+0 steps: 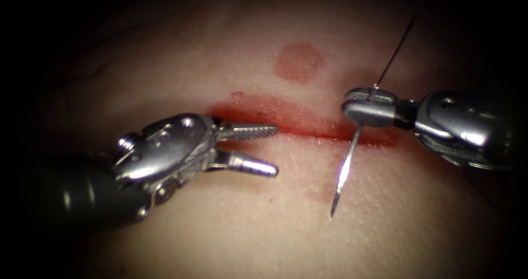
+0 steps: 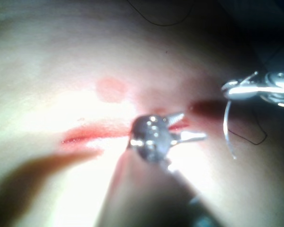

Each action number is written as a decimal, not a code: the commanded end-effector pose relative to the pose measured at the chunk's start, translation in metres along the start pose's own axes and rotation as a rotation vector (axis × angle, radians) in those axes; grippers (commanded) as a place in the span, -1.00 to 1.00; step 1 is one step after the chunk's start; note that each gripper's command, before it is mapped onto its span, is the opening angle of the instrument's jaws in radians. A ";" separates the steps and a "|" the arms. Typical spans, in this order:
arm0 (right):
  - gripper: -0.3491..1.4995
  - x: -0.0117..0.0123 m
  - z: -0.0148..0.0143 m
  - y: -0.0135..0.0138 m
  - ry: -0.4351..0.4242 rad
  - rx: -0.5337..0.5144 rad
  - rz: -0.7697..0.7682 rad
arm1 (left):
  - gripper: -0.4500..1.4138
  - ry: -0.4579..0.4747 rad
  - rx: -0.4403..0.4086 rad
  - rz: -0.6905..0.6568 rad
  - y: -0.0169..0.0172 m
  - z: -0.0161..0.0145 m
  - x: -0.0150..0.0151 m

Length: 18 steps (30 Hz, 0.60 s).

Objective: Wound Closure
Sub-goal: Hand the needle to the right gripper, then use the right gripper to pass the needle through the top of the cut.

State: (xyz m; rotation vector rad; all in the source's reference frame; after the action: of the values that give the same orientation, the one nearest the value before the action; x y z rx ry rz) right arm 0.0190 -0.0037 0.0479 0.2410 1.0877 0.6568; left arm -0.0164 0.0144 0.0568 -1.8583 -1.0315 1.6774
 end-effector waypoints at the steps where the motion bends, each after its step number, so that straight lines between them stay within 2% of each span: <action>1: -1.00 -0.0011 0.0013 -0.0002 -0.010 0.005 0.013 | 0.23 -0.002 0.001 0.020 -0.0005 0.0002 -0.0004; 4: -1.00 -0.0017 0.0022 -0.0002 -0.023 0.006 0.038 | 0.18 -0.010 0.020 0.031 -0.0003 -0.0007 -0.0005; 12: -1.00 -0.0028 0.0032 -0.0004 -0.060 0.045 0.114 | 0.10 -0.046 0.033 0.236 -0.0002 -0.0013 -0.0005; 14: -1.00 -0.0029 0.0030 -0.0003 -0.064 0.047 0.118 | 0.08 -0.079 0.056 0.341 -0.0004 -0.0014 -0.0004; 18: -1.00 -0.0032 0.0028 -0.0002 -0.068 0.057 0.116 | 0.07 -0.176 0.064 0.412 -0.0006 -0.0015 -0.0004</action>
State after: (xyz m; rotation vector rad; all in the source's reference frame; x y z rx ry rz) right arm 0.0201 -0.0050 0.0508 0.3719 1.0325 0.7172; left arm -0.0145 0.0149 0.0573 -2.0057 -0.6660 2.1221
